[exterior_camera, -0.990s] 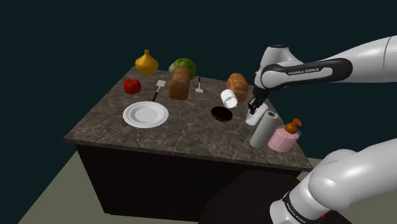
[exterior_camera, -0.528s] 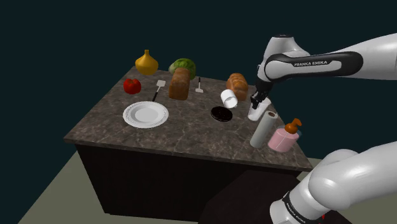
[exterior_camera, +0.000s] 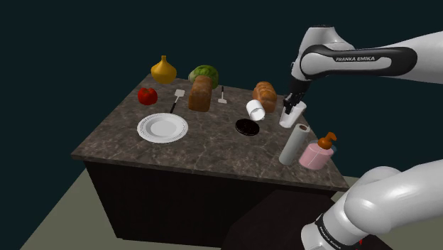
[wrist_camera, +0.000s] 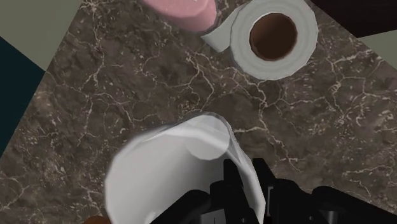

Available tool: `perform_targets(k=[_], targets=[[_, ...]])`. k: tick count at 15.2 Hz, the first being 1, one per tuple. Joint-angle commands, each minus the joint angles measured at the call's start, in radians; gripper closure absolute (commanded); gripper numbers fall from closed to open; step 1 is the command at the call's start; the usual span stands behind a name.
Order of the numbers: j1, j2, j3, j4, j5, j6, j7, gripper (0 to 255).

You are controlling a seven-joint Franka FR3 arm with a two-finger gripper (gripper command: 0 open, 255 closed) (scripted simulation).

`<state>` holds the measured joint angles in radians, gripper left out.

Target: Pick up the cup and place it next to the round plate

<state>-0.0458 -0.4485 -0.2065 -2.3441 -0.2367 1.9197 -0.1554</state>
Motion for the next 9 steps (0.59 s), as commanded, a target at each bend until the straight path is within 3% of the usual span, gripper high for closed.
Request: perform_targets(k=[1,9], targets=[[0.001,-0.004,0.002,0.023,0.002,-0.027,-0.004,255],[0.004,-0.010,0.011,0.125,0.012,-0.134,-0.018,255]])
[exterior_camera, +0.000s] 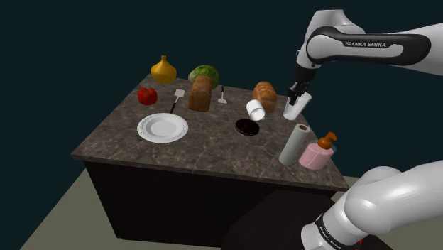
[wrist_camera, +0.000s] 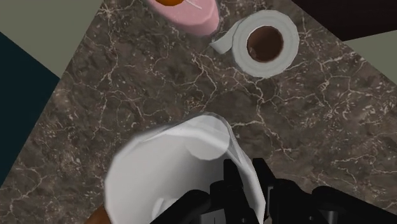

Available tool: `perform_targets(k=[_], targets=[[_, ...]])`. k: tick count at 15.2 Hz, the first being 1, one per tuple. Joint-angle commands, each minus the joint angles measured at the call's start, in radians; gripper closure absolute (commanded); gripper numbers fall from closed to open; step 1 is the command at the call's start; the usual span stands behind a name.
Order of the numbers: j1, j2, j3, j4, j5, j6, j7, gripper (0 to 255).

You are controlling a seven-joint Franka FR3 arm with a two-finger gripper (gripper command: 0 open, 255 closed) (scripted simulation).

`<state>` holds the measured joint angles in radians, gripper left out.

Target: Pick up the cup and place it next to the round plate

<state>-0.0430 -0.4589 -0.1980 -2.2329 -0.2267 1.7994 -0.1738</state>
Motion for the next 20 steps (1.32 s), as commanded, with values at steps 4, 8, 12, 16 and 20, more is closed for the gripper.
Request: perform_targets(k=[4,8,12,16,20], targets=[[0.012,0.005,0.023,0.044,0.012,-0.043,0.021,255],[0.049,0.032,0.092,0.065,0.045,-0.054,0.113,255],[0.085,0.075,0.159,0.104,0.075,-0.064,0.204,255],[0.120,0.133,0.223,0.160,0.099,-0.074,0.294,255],[0.153,0.206,0.283,0.235,0.115,-0.088,0.382,255]])
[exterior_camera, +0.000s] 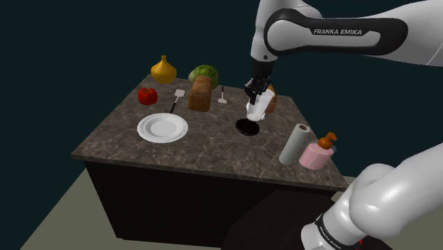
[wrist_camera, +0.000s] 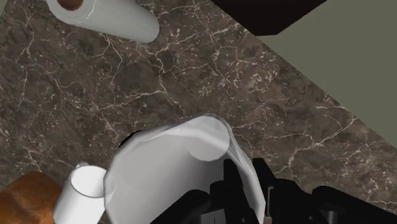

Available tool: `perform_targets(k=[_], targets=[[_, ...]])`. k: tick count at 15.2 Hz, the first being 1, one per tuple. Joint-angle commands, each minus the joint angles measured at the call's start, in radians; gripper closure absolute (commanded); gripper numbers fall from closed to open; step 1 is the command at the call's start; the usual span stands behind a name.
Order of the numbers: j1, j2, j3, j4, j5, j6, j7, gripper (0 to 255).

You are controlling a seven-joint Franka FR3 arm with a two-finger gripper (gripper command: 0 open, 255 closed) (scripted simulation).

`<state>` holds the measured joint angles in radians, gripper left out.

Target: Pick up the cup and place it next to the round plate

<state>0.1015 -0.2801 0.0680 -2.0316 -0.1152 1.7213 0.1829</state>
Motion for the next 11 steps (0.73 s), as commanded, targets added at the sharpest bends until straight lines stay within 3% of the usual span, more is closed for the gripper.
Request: perform_targets(k=[1,8,10,11], targets=[[0.017,0.048,0.031,0.056,0.007,-0.014,0.047,255],[0.077,0.215,0.124,0.243,0.004,-0.054,0.199,255],[0.105,0.297,0.158,0.341,-0.008,-0.079,0.261,255],[0.106,0.296,0.157,0.326,-0.008,-0.065,0.262,255]])
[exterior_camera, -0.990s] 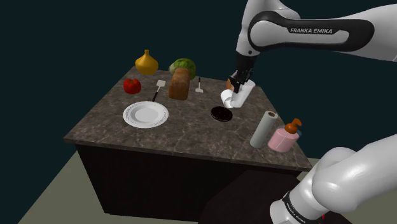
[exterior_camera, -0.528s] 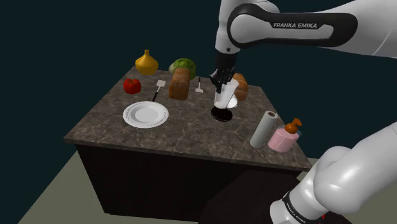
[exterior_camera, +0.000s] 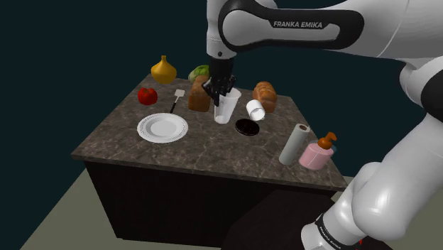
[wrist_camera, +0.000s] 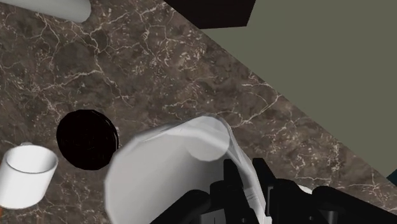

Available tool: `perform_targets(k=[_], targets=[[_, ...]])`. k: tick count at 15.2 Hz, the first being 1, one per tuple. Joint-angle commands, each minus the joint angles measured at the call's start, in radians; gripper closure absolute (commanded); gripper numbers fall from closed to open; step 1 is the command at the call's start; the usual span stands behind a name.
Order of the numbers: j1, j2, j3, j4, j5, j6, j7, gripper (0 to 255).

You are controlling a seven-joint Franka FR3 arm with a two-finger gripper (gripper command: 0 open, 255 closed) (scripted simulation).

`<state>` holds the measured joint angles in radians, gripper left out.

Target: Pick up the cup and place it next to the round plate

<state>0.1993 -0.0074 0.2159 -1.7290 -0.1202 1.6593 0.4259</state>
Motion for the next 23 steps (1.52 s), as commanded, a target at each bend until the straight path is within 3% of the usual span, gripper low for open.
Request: perform_targets(k=[1,23], targets=[[0.008,0.022,0.008,0.009,-0.003,0.011,0.020,255],[0.006,0.058,0.006,-0.245,-0.021,0.297,0.058,255]])
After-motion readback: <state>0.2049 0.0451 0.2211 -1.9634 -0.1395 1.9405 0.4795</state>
